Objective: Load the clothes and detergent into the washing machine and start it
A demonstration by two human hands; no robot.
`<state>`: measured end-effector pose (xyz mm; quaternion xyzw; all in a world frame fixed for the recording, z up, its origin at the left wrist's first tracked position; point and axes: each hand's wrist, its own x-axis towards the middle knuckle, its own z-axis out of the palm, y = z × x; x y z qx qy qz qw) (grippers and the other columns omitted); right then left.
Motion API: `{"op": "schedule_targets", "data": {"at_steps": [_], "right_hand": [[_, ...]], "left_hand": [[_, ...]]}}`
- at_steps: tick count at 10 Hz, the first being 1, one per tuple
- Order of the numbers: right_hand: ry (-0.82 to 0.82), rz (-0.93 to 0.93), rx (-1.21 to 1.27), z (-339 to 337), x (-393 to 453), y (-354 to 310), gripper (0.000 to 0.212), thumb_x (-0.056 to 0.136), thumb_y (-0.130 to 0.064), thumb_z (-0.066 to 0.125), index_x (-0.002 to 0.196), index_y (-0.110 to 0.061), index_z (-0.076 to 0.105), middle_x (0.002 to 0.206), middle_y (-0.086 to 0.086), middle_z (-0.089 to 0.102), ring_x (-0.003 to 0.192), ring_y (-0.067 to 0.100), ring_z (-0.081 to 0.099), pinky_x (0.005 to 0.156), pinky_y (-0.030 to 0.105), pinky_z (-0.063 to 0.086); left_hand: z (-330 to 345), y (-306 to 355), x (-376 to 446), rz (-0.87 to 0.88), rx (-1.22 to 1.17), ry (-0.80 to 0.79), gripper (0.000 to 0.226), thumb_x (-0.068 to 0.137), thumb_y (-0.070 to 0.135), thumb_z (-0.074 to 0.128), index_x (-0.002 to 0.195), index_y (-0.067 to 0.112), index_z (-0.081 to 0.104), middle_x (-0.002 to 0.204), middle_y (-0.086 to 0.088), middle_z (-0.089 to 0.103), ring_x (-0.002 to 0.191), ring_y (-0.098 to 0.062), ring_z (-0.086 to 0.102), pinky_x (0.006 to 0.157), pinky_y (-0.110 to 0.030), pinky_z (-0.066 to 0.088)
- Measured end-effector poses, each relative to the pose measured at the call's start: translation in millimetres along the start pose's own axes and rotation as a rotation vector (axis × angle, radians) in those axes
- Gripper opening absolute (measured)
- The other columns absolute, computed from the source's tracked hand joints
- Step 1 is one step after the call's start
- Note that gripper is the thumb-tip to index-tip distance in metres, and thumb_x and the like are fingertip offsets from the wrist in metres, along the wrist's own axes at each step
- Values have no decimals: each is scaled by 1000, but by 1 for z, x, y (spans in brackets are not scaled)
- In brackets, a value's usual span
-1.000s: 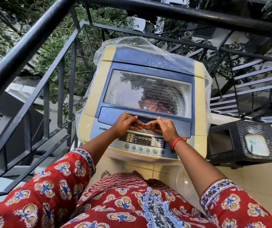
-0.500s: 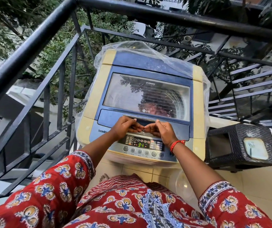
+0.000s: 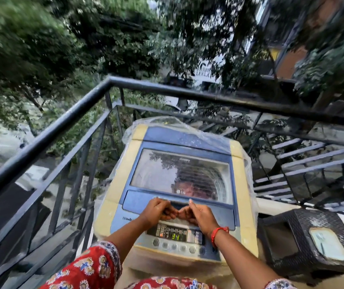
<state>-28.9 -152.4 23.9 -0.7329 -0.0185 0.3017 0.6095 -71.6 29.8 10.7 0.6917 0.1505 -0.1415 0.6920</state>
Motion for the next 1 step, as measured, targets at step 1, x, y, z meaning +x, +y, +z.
{"op": "schedule_targets", "data": {"at_steps": [1], "right_hand": [[35, -9, -90, 6, 6, -8, 52, 100, -32, 45, 70, -3, 77, 70, 12, 74, 55, 8, 66, 51, 16, 45]], "left_hand": [[1, 5, 6, -71, 11, -26, 43, 101, 12, 35, 80, -5, 68, 69, -11, 73, 63, -19, 69, 60, -27, 55]]}}
